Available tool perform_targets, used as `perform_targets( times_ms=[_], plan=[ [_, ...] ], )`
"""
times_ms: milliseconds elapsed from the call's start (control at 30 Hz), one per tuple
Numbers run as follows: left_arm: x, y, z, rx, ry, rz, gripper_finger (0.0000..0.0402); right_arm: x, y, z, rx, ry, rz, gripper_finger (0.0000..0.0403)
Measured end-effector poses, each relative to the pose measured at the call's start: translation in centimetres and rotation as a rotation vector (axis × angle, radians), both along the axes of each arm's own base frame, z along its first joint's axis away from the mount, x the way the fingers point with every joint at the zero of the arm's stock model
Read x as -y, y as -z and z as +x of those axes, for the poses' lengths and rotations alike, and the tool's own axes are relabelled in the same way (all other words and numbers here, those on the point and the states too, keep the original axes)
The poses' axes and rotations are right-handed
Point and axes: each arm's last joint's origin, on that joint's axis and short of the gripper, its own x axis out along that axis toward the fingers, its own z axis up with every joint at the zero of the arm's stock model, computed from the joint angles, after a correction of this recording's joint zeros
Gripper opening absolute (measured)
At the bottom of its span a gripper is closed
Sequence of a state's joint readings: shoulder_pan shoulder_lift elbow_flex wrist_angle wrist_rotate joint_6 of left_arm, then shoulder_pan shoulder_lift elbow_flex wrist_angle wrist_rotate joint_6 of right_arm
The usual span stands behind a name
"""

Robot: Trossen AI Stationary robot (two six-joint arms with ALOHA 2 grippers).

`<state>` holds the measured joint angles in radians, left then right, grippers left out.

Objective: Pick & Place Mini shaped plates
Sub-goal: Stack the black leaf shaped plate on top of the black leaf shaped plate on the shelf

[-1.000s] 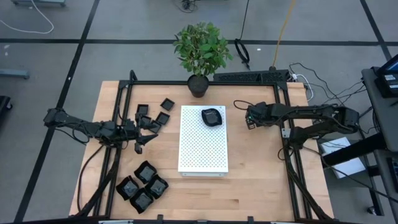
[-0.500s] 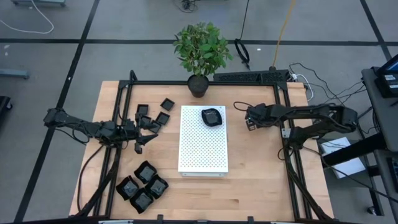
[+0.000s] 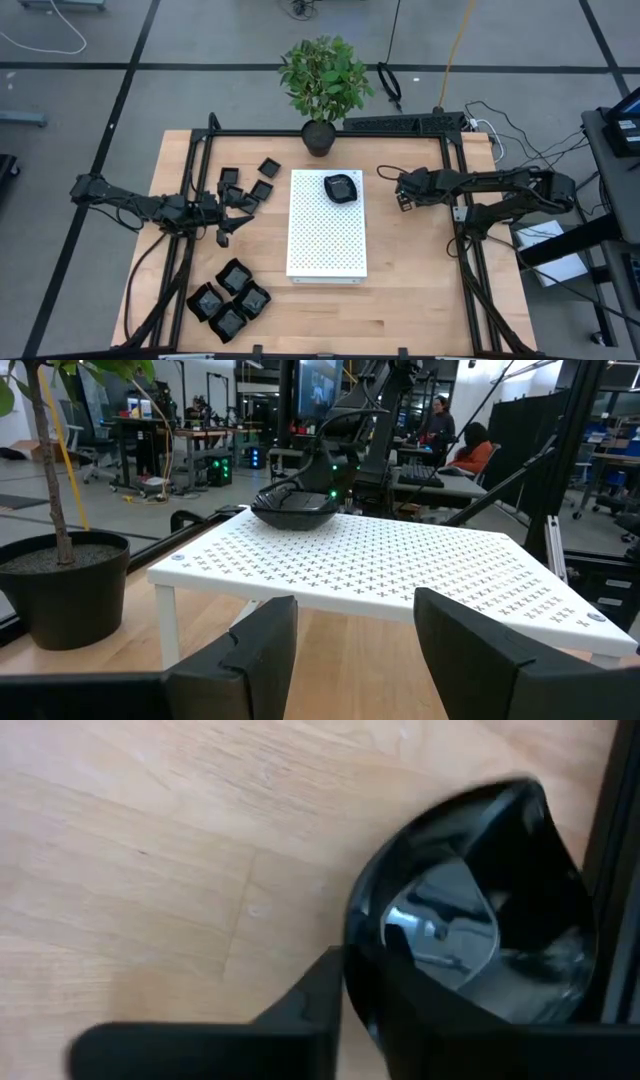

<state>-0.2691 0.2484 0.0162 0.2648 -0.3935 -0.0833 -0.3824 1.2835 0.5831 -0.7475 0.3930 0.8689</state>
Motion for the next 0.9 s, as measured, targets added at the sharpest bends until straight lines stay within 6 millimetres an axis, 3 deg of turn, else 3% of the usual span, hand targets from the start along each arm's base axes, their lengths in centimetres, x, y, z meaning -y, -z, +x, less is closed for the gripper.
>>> perform_targets(
  times_ms=[100, 400, 900],
  plan=[
    [0.0, 0.0, 0.0, 0.000, 0.000, 0.000, 0.0207, 0.0, 0.0, 0.0, -0.007, -0.019, -0.004, 0.0007],
    [0.0, 0.0, 0.0, 0.000, 0.000, 0.000, 0.0207, 0.3, -0.6, 0.7, 0.075, -0.097, -0.041, 0.0001],
    [0.0, 0.0, 0.0, 0.000, 0.000, 0.000, 0.0207, -0.8, -7.1, 3.6, 0.591, -0.416, -0.428, 0.0000]
  ],
)
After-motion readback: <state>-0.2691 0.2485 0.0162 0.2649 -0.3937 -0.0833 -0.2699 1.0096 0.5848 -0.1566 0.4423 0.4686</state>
